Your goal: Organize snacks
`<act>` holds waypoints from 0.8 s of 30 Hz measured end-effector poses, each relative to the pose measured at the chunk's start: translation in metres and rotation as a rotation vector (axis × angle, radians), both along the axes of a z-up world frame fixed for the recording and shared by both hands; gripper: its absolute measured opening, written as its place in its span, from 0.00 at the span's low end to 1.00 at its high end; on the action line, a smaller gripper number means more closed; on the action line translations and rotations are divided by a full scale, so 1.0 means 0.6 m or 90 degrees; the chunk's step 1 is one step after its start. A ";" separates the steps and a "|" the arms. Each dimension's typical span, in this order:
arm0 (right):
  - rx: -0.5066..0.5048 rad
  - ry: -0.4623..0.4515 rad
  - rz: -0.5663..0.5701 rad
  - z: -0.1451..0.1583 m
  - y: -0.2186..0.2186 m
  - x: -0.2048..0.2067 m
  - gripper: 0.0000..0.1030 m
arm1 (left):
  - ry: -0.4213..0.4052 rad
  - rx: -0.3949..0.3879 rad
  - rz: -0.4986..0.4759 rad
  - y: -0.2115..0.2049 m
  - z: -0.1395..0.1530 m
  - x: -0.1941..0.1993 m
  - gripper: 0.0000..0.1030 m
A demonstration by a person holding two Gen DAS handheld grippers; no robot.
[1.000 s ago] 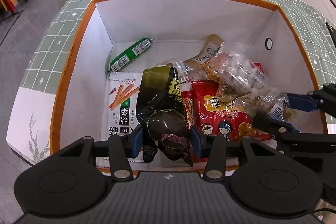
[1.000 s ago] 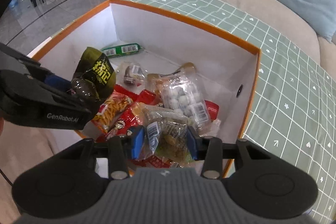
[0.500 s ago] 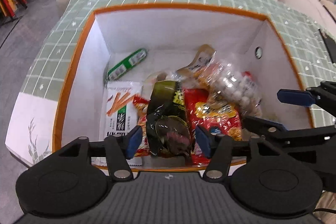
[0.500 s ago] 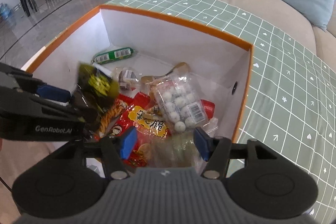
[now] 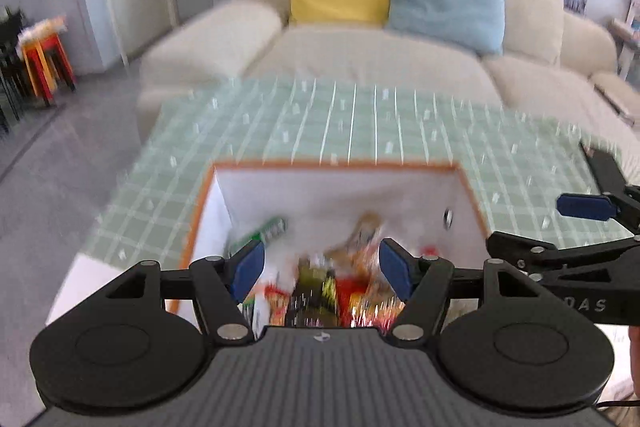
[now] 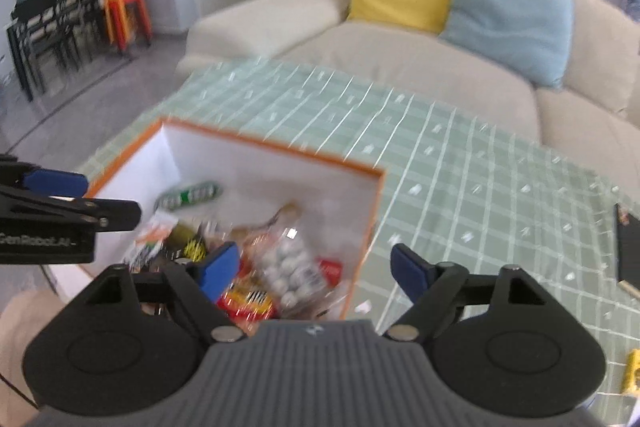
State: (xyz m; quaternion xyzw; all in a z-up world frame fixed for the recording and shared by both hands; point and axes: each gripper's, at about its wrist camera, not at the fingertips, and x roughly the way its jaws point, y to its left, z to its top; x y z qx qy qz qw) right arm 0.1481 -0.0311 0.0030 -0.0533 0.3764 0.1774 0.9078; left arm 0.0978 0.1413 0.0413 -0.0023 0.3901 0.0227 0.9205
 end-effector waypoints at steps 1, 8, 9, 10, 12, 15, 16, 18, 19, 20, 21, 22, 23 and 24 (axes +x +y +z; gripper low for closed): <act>0.005 -0.013 -0.008 0.014 -0.009 -0.006 0.83 | -0.022 0.004 0.004 -0.002 0.011 -0.008 0.75; 0.040 -0.087 -0.055 0.094 -0.070 -0.064 0.92 | -0.154 0.029 0.011 -0.038 0.061 -0.072 0.75; 0.045 -0.094 -0.062 0.102 -0.078 -0.073 0.94 | -0.162 0.032 0.011 -0.045 0.065 -0.077 0.75; 0.049 -0.102 -0.069 0.109 -0.086 -0.085 0.94 | -0.168 0.035 0.011 -0.052 0.070 -0.085 0.75; 0.051 -0.117 -0.076 0.119 -0.100 -0.107 0.94 | -0.185 0.041 0.004 -0.067 0.074 -0.099 0.75; 0.043 -0.138 -0.088 0.125 -0.115 -0.138 0.96 | -0.205 0.059 -0.002 -0.087 0.076 -0.117 0.75; 0.041 -0.144 -0.091 0.122 -0.119 -0.147 0.96 | -0.208 0.063 -0.003 -0.093 0.074 -0.119 0.75; 0.038 -0.155 -0.099 0.122 -0.126 -0.171 0.96 | -0.211 0.067 -0.003 -0.100 0.069 -0.122 0.75; 0.035 -0.160 -0.103 0.121 -0.129 -0.182 0.96 | -0.208 0.065 -0.002 -0.102 0.065 -0.124 0.75; 0.032 -0.166 -0.108 0.118 -0.132 -0.191 0.96 | -0.202 0.063 -0.002 -0.105 0.061 -0.126 0.76; 0.027 -0.171 -0.113 0.115 -0.135 -0.201 0.96 | -0.194 0.062 -0.007 -0.108 0.056 -0.129 0.76; 0.023 -0.172 -0.117 0.111 -0.138 -0.207 0.96 | -0.186 0.064 -0.013 -0.111 0.050 -0.129 0.76; 0.020 -0.172 -0.118 0.108 -0.139 -0.213 0.96 | -0.180 0.068 -0.017 -0.114 0.045 -0.135 0.76; 0.018 -0.171 -0.120 0.105 -0.141 -0.220 0.96 | -0.170 0.075 -0.024 -0.118 0.039 -0.138 0.77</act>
